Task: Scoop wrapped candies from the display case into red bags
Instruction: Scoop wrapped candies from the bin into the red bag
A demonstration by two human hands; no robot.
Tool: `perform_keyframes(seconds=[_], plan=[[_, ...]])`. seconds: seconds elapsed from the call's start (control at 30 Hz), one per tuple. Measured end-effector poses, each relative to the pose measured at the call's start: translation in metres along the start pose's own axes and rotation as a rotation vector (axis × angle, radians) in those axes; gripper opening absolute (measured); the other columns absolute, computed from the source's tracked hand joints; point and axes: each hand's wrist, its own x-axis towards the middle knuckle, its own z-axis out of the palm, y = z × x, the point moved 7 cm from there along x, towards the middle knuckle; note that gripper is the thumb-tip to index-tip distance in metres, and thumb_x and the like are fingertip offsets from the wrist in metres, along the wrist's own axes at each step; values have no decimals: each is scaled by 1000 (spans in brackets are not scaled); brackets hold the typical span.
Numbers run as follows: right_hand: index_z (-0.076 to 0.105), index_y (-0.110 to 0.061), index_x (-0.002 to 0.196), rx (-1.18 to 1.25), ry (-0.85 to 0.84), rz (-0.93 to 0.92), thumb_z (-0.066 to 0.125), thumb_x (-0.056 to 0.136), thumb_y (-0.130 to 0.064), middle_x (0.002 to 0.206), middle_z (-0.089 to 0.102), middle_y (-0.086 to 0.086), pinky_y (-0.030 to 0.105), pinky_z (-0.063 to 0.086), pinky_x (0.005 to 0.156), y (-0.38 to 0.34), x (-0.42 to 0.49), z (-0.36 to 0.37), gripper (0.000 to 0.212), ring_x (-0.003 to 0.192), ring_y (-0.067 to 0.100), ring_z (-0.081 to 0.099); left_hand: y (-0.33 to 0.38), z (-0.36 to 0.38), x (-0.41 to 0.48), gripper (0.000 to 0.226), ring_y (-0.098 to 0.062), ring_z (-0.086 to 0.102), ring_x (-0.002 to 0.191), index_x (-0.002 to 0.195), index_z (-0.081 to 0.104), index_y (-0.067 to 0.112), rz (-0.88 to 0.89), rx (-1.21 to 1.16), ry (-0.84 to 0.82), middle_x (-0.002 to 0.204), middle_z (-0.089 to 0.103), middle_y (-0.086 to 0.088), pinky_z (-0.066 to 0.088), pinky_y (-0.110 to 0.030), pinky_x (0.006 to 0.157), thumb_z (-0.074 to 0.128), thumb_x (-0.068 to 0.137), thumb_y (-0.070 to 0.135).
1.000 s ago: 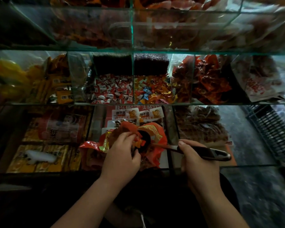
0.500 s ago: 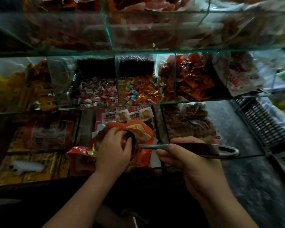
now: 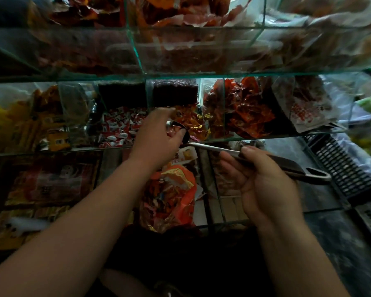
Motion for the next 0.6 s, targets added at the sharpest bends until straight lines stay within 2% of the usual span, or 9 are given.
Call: perform_keyframes(seconds=[0.13,0.17,0.23,0.3,0.37,0.47,0.53,0.6], plan=[[67,-5,97,14,18,-79,65,97,-7,81,80,8,25,62,67,1,31,11,3,87,24,80,-11,-3,16,58,-5,43,127,148,47,27,-144,-168,12,150,46,5,35,-27,100,62,96,49],[69,-9,98,-78,13,-167,68,95,-10,85,81,7,26,63,71,-1,41,14,3,88,22,80,-15,-5,12,56,-5,43,126,147,48,29,-182,-192,21,150,47,6,37,-29,99,61,96,48],[72,-18,98,-470,-26,-476,74,92,-16,94,78,0,22,61,78,-12,57,24,6,92,9,77,-25,-6,0,52,-10,48,128,144,50,30,-247,-215,22,146,50,6,43,-34,102,63,96,44],[72,-17,100,-824,-175,-772,74,94,-15,92,72,-8,15,55,75,-11,64,48,6,90,1,71,-33,-6,-14,47,-13,52,126,140,54,29,-289,-223,16,142,54,6,47,-38,103,66,95,38],[70,-16,106,-1036,-304,-827,70,96,-15,98,70,-7,21,56,78,2,75,66,9,92,3,67,-39,-7,-25,44,-13,54,125,137,56,28,-316,-232,26,138,56,5,48,-38,104,67,95,33],[69,-11,110,-1250,-425,-923,68,97,-11,108,69,2,36,56,89,8,81,80,14,99,15,66,-41,-10,-36,44,-14,53,127,137,57,25,-322,-196,33,140,55,4,44,-32,102,67,95,30],[68,-6,112,-1315,-495,-1009,67,94,-8,113,68,10,42,57,91,11,72,81,18,103,24,67,-41,-11,-41,43,-13,52,127,137,58,26,-312,-176,31,140,54,5,43,-31,102,68,95,30],[68,-6,115,-1311,-534,-1028,64,91,-13,117,66,11,42,56,93,8,63,79,25,107,26,66,-40,-11,-44,44,-8,50,124,137,58,26,-300,-176,21,139,53,9,41,-28,101,69,95,32]])
